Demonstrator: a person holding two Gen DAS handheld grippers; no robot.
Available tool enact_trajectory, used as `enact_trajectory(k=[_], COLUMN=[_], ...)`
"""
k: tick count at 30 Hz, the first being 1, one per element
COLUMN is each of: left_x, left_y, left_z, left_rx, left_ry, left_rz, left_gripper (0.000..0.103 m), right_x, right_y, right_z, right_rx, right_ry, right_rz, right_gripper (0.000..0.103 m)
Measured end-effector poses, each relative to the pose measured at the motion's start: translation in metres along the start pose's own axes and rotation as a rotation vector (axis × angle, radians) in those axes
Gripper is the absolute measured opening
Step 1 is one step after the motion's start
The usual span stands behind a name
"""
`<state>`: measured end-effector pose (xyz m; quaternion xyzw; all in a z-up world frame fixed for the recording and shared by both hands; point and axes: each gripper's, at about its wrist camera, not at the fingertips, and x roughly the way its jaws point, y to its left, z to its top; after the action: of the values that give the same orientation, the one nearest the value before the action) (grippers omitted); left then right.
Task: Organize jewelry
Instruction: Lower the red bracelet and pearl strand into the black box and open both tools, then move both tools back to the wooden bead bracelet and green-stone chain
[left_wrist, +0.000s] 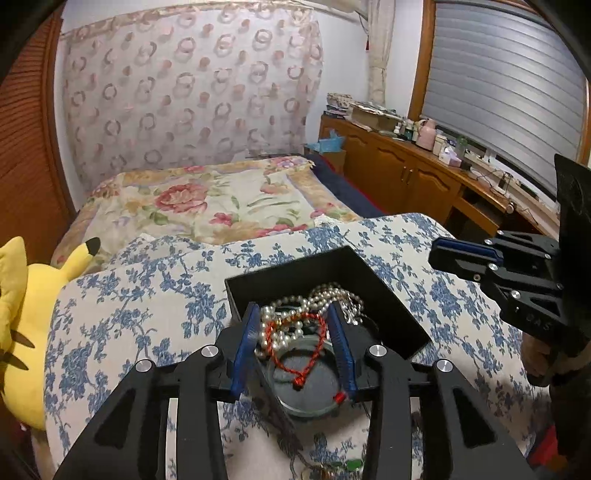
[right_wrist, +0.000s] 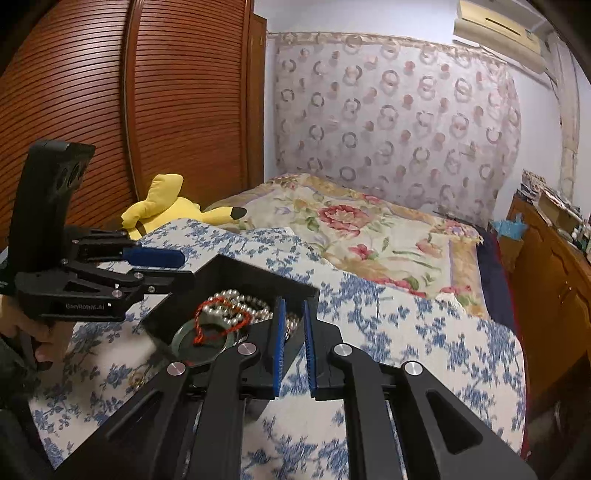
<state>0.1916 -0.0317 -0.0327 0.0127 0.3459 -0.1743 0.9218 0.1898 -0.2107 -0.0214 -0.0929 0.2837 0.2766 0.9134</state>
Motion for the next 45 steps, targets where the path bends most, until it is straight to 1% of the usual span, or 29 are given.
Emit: enact_trajectory(k=[1, 2, 3, 4, 6, 8, 9, 10, 14, 15, 17, 21, 25, 28, 30, 32, 34, 37, 41, 45], left_x=[-0.003, -0.007, -0.011, -0.015, -0.023, -0.029, -0.032, -0.035, -0.040, -0.041, -0.042, -0.038, -0.032, -0.029, -0.026, -0.025, -0.022, -0.017, -0.015, -0.014], left_y=[-0.001, -0.001, -0.002, -0.002, -0.003, -0.003, -0.003, -0.003, -0.001, 0.000, 0.001, 0.006, 0.012, 0.015, 0.017, 0.016, 0.015, 0.014, 0.011, 0.011], left_z=[-0.002, -0.005, -0.007, -0.010, -0.017, -0.023, -0.027, -0.031, -0.051, -0.057, -0.066, -0.085, -0.103, -0.109, -0.112, -0.114, -0.116, -0.119, -0.119, -0.119], left_rx=[0.002, 0.004, 0.004, 0.004, 0.004, 0.004, 0.003, 0.001, -0.001, -0.001, 0.001, -0.008, -0.007, -0.010, -0.006, 0.002, 0.013, 0.030, 0.045, 0.045], left_ry=[-0.002, -0.007, -0.013, -0.016, -0.023, -0.030, -0.030, -0.030, 0.000, 0.008, 0.016, 0.062, 0.118, 0.141, 0.159, 0.173, 0.187, 0.214, 0.214, 0.212], left_rz=[0.004, 0.008, 0.009, 0.009, 0.019, 0.025, 0.025, 0.026, 0.038, 0.044, 0.047, 0.052, 0.072, 0.078, 0.082, 0.094, 0.097, 0.109, 0.119, 0.120], left_gripper=[0.050, 0.060, 0.065, 0.067, 0.079, 0.082, 0.087, 0.088, 0.089, 0.096, 0.095, 0.095, 0.095, 0.095, 0.095, 0.095, 0.095, 0.095, 0.095, 0.096], right_x=[-0.002, -0.005, -0.008, -0.011, -0.016, -0.020, -0.021, -0.022, -0.020, -0.018, -0.014, -0.003, 0.006, 0.011, 0.011, 0.009, 0.005, -0.007, -0.026, -0.038], right_y=[0.001, 0.003, 0.005, 0.007, 0.011, 0.017, 0.021, 0.024, 0.034, 0.036, 0.040, 0.050, 0.058, 0.062, 0.065, 0.066, 0.066, 0.065, 0.062, 0.062], right_z=[-0.002, -0.006, -0.010, -0.014, -0.021, -0.029, -0.034, -0.038, -0.056, -0.062, -0.071, -0.085, -0.092, -0.095, -0.096, -0.096, -0.098, -0.098, -0.093, -0.088], right_rx=[0.002, 0.004, 0.008, 0.013, 0.018, 0.019, 0.019, 0.018, 0.019, 0.023, 0.025, 0.024, 0.014, -0.004, -0.020, -0.027, -0.034, -0.027, -0.013, -0.012], right_ry=[0.000, 0.000, 0.002, 0.004, 0.010, 0.018, 0.025, 0.032, 0.077, 0.097, 0.126, 0.195, 0.242, 0.273, 0.276, 0.279, 0.270, 0.231, 0.164, 0.116], right_rz=[0.000, 0.000, 0.002, 0.005, 0.008, 0.014, 0.018, 0.020, 0.036, 0.043, 0.050, 0.077, 0.099, 0.084, 0.068, 0.075, 0.068, 0.068, 0.056, 0.049], right_gripper=[0.012, 0.012, 0.012, 0.012, 0.013, 0.021, 0.023, 0.024, 0.026, 0.026, 0.026, 0.026, 0.026, 0.026, 0.026, 0.015, 0.015, 0.015, 0.015, 0.015])
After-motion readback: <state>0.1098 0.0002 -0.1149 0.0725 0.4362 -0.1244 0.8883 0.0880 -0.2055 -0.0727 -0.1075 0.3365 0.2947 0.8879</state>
